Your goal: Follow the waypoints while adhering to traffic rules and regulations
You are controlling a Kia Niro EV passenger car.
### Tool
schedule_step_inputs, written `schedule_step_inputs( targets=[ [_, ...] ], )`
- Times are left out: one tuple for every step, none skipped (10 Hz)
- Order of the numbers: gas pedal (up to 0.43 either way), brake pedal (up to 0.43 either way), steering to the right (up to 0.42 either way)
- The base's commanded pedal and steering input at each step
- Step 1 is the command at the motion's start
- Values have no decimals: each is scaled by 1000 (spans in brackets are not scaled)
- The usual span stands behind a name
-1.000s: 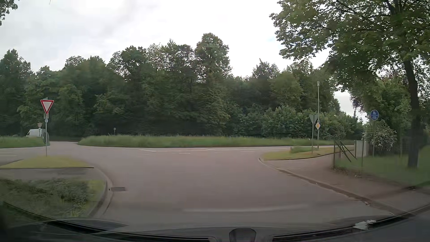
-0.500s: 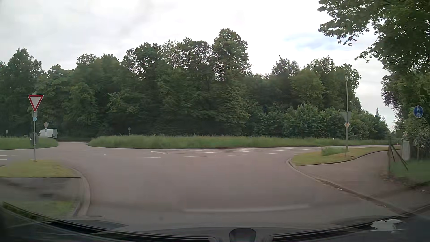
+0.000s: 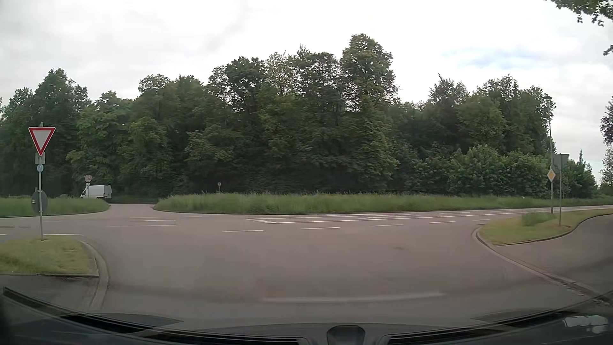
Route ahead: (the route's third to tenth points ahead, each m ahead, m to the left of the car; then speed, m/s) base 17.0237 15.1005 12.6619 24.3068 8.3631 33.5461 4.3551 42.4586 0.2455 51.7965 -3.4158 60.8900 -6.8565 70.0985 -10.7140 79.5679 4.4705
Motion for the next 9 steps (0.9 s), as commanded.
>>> schedule_step_inputs(
  targets=[
    [0,116,-242],
    [0,116,-247],
    [0,116,-253],
    [0,110,-258],
    [0,110,-258],
    [0,104,-259],
    [0,104,-262],
    [0,104,-266],
    [0,128,-267]
  ],
)
